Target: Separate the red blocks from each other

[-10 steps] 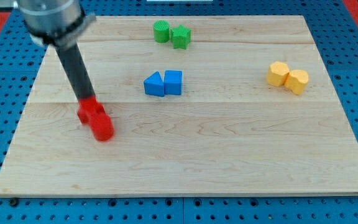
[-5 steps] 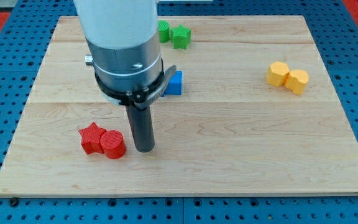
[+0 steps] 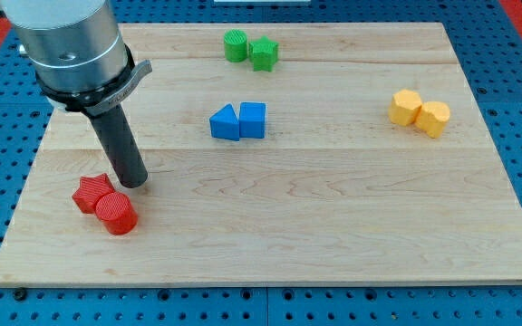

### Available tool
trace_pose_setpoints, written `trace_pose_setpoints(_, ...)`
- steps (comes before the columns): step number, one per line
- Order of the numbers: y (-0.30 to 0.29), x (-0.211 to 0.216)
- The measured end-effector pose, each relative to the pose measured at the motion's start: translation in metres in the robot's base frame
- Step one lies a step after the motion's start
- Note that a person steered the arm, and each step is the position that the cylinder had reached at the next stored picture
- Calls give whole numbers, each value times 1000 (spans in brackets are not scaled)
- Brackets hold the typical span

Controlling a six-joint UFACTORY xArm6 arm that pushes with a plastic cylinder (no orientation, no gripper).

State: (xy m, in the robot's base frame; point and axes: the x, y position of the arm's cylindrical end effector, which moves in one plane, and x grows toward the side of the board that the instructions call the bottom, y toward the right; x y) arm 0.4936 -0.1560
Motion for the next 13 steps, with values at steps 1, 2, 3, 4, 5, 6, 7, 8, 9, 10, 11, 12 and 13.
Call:
trace_pose_setpoints(1, -23, -31)
trace_pose_setpoints(2, -82, -31)
trace_pose_setpoints(3, -85, -15)
trace_pose_setpoints(4, -63, 19)
trace_pose_setpoints(5, -40, 51)
trace_pose_setpoints(6, -57, 68)
trace_pose_setpoints(7, 15, 101)
trace_pose_setpoints(8, 68, 54)
trace_pose_setpoints(9, 25, 31)
trace_pose_setpoints(10, 15, -5)
trace_pose_setpoints(11, 103, 12)
trace_pose_setpoints(12, 208, 42)
trace_pose_setpoints(13, 197, 16)
